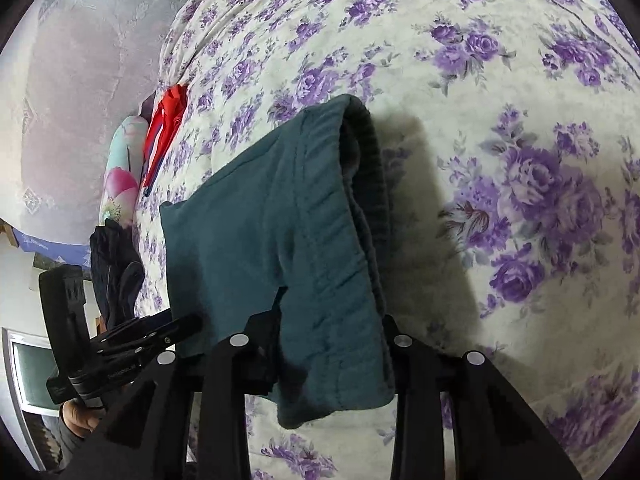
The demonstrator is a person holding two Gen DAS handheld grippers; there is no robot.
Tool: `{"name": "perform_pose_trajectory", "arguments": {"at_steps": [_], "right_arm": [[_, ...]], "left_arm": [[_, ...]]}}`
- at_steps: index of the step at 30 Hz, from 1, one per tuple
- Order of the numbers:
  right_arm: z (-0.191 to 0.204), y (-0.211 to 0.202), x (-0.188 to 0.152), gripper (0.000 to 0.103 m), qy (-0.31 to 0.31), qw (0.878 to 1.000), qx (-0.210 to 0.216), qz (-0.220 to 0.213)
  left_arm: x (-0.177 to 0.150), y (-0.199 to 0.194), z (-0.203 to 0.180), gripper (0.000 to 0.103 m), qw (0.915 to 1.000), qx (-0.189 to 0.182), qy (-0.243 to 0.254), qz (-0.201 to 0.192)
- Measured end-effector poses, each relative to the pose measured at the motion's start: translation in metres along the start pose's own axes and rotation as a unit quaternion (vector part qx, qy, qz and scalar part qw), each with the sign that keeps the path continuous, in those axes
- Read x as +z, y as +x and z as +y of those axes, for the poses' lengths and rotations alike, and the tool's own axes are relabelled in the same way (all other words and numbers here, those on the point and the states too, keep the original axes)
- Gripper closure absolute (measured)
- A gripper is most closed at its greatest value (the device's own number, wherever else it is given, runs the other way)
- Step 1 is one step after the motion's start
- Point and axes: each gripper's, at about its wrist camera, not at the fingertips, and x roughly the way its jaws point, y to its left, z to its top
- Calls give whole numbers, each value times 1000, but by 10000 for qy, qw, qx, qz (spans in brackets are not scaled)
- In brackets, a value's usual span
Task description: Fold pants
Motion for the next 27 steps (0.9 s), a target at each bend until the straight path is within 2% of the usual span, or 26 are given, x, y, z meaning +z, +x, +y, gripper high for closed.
{"name": "perform_pose_trajectory", "arguments": {"at_steps": [9, 12, 14, 15, 17, 20, 23, 25, 27], "right_arm": [[-6, 1, 3, 71, 12, 9998, 159, 104], [-10, 2, 5, 72, 61, 9996, 239, 170], [-7, 1, 5, 73, 39, 9996, 194, 198], [-6, 0, 5, 74, 26, 9996, 163, 210], [1, -4, 7, 75, -91, 9997, 106, 209], [10, -13, 9, 75, -257, 9994, 121, 185], [8, -9, 12, 68, -356, 9988, -196, 270], [4, -5, 12, 66, -271, 9990, -200, 293], [5, -1, 12, 63, -311, 9987, -262, 294]], "left_arm": [[3, 13, 0, 49, 9995, -228, -192, 86], [7, 19, 9, 43, 9974, -517, -452, 215], [10, 19, 12, 44, 9969, -583, -450, 294], [11, 15, 10, 55, 9974, -557, -351, 281], [9, 4, -3, 71, 9995, -268, -95, 156], [10, -9, -7, 79, 9999, -110, -57, 63], [12, -13, -10, 78, 9998, -209, -51, 23], [15, 0, -7, 69, 9995, -205, -88, 239], [19, 16, 2, 66, 9973, -528, -367, 366]]}}
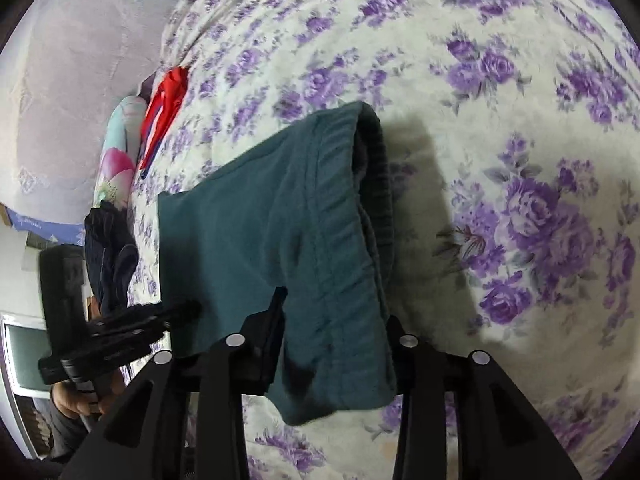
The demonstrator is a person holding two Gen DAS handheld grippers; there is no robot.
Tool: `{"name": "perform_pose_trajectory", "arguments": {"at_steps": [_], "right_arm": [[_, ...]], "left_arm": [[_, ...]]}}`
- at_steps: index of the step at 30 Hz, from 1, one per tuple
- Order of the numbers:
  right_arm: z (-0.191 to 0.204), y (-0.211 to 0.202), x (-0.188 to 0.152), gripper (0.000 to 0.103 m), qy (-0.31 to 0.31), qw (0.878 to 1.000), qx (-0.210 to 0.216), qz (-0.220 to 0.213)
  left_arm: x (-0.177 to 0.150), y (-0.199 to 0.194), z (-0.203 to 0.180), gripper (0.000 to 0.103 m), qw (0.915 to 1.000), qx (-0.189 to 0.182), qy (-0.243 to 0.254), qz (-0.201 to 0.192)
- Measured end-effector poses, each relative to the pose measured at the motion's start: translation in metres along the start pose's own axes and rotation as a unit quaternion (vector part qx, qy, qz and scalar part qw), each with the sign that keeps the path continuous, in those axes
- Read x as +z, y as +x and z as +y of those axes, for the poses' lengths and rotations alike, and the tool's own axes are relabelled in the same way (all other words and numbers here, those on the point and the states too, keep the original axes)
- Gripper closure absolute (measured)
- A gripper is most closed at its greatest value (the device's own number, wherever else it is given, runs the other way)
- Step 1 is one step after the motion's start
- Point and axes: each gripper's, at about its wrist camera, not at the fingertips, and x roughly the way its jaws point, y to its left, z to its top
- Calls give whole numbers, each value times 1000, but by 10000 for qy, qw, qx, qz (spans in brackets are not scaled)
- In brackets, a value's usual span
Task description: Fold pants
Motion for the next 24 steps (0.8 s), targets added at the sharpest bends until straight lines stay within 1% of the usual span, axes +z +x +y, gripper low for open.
{"name": "perform_pose_trajectory", "arguments": {"at_steps": [1, 2, 3, 4, 5, 6, 7, 10, 14, 18, 19, 20, 23, 24], "right_arm": [[2, 2, 0, 63, -69, 10000, -49, -18], [2, 3, 1, 64, -75, 9999, -67, -18], [2, 2, 2, 66, -64, 10000, -76, -4], [3, 0, 3, 75, -75, 10000, -23, 14], [7, -3, 4, 75, -145, 9999, -10, 0], [13, -7, 4, 77, -229, 9997, -12, -27], [23, -16, 6, 78, -370, 9992, 67, -100], [50, -36, 15, 78, -720, 9965, 332, -273], [101, -57, 38, 78, -1416, 9871, 536, -525], [153, -60, 72, 78, -2001, 9746, 729, -698], [165, -59, 82, 78, -2130, 9714, 770, -720], [181, -57, 93, 78, -2291, 9670, 829, -752], [221, -44, 120, 78, -2667, 9552, 953, -858], [234, -35, 130, 78, -2752, 9523, 996, -862]], "left_arm": [[3, 2, 4, 65, 9997, -199, -144, -27], [4, 3, 7, 65, 9993, -305, -200, -35], [6, 3, 8, 69, 9991, -358, -205, -36], [6, 1, 9, 83, 9991, -393, -165, -79], [6, -3, 5, 87, 9991, -389, -42, -144], [6, -8, 1, 88, 9994, -284, 89, -196], [6, -14, -2, 89, 9992, -255, 163, -254], [5, -44, -6, 90, 9961, -486, 326, -654], [12, -93, 5, 90, 9895, -569, 257, -1301], [28, -142, 40, 90, 9790, -444, -15, -1989], [33, -150, 41, 90, 9767, -383, -43, -2111], [39, -165, 51, 90, 9730, -263, -98, -2291], [53, -188, 79, 90, 9647, 0, -251, -2623], [58, -191, 87, 90, 9631, 100, -309, -2671]]}}
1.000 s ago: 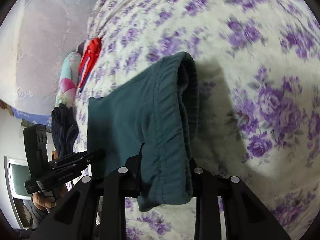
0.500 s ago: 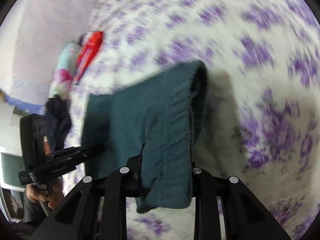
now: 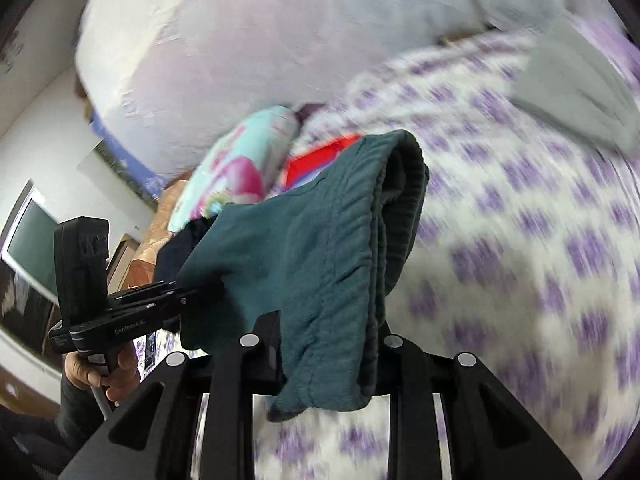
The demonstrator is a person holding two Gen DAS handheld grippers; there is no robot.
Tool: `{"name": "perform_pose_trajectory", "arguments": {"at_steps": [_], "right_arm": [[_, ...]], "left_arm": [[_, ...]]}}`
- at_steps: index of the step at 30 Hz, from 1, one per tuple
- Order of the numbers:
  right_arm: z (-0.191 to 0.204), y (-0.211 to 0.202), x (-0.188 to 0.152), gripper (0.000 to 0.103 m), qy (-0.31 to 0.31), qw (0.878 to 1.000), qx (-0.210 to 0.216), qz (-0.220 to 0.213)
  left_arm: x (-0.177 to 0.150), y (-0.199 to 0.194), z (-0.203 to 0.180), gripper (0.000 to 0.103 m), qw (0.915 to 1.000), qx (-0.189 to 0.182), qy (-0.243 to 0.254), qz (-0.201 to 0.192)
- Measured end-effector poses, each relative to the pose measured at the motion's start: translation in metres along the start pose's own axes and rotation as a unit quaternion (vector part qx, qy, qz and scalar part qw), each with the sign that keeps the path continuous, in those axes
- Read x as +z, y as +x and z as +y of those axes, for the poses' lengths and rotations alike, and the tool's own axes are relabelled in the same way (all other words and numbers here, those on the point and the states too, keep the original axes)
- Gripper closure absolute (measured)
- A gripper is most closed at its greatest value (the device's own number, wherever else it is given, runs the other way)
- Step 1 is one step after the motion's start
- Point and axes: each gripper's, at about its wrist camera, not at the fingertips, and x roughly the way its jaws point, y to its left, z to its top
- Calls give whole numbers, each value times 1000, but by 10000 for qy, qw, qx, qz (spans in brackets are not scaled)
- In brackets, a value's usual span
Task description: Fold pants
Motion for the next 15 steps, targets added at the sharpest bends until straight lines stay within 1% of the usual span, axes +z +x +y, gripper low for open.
{"name": "perform_pose_trajectory", "arguments": {"at_steps": [1, 3, 5, 7, 8, 9, 10, 11, 12, 13, 14, 15], "right_arm": [[2, 11, 7, 78, -33, 10000, 24, 12], [3, 42, 19, 78, -141, 9998, -57, 114], [-2, 84, 26, 77, -268, 9986, -265, 372], [-12, 115, 25, 76, -272, 9966, -462, 630], [-20, 136, 22, 72, -324, 9938, -701, 806], [-28, 151, 18, 69, -386, 9900, -990, 925], [-34, 165, 12, 58, -487, 9844, -1328, 1046], [-43, 181, 3, 48, -632, 9711, -1899, 1298], [-51, 189, -6, 42, -730, 9595, -2274, 1496], [-56, 190, -8, 32, -710, 9586, -2319, 1490], [-59, 183, -8, 30, -607, 9612, -2300, 1394], [-58, 180, -6, 30, -598, 9605, -2330, 1397]], "left_arm": [[6, 3, 10, 89, 9999, 143, -47, -38], [10, 5, 34, 89, 9994, 293, -183, -45], [17, 23, 57, 89, 9982, 412, -426, 78], [15, 54, 84, 89, 9959, 525, -634, 369], [10, 73, 93, 89, 9942, 596, -715, 534], [5, 85, 102, 88, 9922, 652, -741, 760], [-6, 112, 115, 85, 9867, 874, -845, 1080], [-15, 123, 128, 75, 9809, 1098, -894, 1332], [-27, 140, 140, 63, 9715, 1294, -1075, 1670], [-34, 137, 148, 47, 9709, 1342, -1334, 1469], [-35, 132, 151, 37, 9696, 1398, -1469, 1367], [-36, 129, 153, 37, 9676, 1454, -1507, 1411]]}}
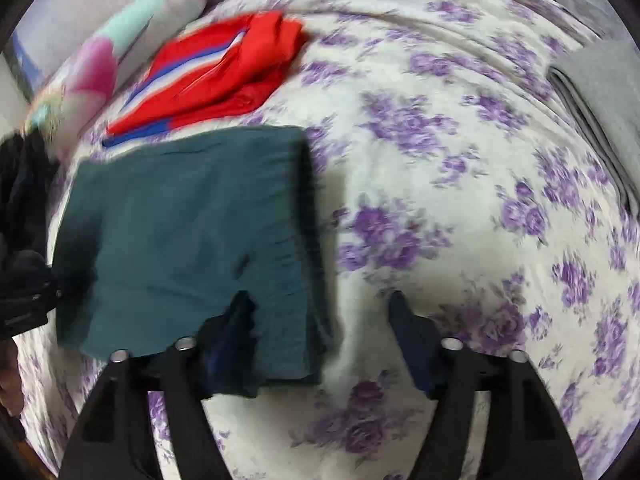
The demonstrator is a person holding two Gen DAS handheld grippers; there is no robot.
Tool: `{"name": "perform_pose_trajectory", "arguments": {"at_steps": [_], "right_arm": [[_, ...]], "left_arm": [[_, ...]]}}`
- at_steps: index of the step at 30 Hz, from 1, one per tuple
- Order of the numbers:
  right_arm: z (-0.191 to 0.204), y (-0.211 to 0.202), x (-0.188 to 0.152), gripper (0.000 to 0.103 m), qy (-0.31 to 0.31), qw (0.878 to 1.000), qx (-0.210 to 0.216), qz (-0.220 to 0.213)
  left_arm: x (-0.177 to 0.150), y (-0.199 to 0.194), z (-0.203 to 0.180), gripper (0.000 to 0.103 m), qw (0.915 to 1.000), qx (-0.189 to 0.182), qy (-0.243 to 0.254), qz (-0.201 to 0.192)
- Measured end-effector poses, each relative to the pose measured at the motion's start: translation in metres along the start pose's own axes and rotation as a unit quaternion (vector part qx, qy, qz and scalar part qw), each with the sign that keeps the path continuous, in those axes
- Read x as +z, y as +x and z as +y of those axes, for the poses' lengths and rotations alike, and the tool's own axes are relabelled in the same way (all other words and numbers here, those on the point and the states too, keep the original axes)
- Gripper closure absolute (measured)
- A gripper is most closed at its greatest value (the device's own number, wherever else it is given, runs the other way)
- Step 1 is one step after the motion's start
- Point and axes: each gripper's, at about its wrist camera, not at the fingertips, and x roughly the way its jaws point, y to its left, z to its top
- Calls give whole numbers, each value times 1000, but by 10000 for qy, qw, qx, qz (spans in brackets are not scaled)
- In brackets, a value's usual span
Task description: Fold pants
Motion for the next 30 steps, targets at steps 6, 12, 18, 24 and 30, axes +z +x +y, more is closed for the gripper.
{"name": "perform_pose_trajectory", "arguments": {"at_steps": [6, 12, 18, 24, 30], "right_arm": [[24, -53, 20, 36, -307, 9931, 47, -1130], [33, 4, 27, 101, -687, 9969, -250, -305], [24, -48, 3, 87, -247, 9960, 304, -802], [51, -104, -43, 38, -321, 9935, 476, -980], [56, -135, -80, 18, -50, 9949, 439, -908]], "left_arm": [[6, -36, -2, 38, 9991, -26, 33, -414], [23, 10, 2, 32, 9996, 186, -197, -13], [14, -30, 12, 36, 9985, -17, -490, -243], [-36, -87, 4, 35, 9965, -284, -623, -482], [-84, -127, -20, 33, 9974, -38, -149, -700]]}}
